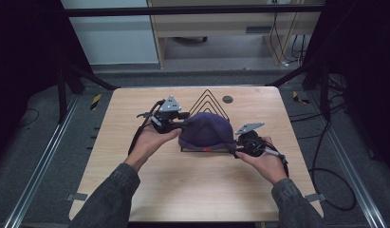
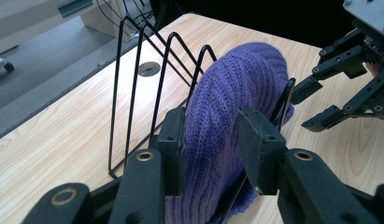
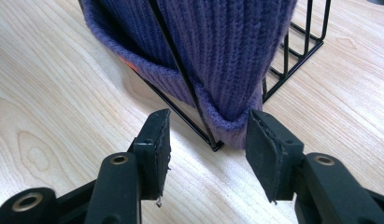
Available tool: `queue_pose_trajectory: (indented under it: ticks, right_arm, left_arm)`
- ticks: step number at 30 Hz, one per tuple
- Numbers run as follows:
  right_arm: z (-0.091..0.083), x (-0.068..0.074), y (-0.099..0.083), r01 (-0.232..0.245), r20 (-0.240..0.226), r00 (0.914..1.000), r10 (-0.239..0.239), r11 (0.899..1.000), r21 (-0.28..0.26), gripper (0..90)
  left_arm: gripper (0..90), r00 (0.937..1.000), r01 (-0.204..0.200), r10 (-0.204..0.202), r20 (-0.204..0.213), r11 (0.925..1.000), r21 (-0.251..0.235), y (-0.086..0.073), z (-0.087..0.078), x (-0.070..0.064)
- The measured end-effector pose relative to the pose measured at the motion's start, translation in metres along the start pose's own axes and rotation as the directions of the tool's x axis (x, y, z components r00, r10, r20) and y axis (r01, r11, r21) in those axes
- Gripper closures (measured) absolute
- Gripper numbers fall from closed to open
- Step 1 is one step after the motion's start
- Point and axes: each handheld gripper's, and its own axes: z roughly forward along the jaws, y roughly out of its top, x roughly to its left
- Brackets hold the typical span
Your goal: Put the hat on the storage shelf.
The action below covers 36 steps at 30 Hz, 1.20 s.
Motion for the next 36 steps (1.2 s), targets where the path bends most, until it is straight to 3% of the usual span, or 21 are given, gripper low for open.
queue_pose_trajectory:
  ticks: [11,23,26,29,36]
  right_arm:
    - [-0.012,0.006,-0.001,0.008,-0.001,1.0000,-0.008,1.000,-0.028,45.2]
    - [-0.024,0.013,-0.002,0.010,0.003,0.9999,-0.009,0.998,-0.056,38.6]
    - [-0.026,0.015,-0.002,0.012,0.008,0.9999,-0.012,0.998,-0.067,35.4]
    - [-0.033,0.020,0.002,0.001,0.024,0.9997,0.001,0.995,-0.104,25.3]
    - [-0.046,0.037,0.007,-0.006,0.033,0.9994,0.012,0.986,-0.166,13.8]
  left_arm:
    - [50.8,0.9993,-0.002,0.003,-0.037,0.9999,0.011,-0.002,-0.011,-0.008]
    - [33.4,0.9998,0.002,-0.002,-0.019,0.9997,0.025,-0.001,-0.019,-0.023]
    - [24.1,0.9997,0.016,-0.016,-0.021,0.9993,0.034,-0.002,-0.019,-0.027]
    - [16.4,0.9994,0.033,-0.032,-0.016,0.9974,0.064,-0.005,-0.022,-0.034]
    - [9.2,0.9990,0.044,-0.044,-0.005,0.9932,0.107,-0.018,-0.032,-0.047]
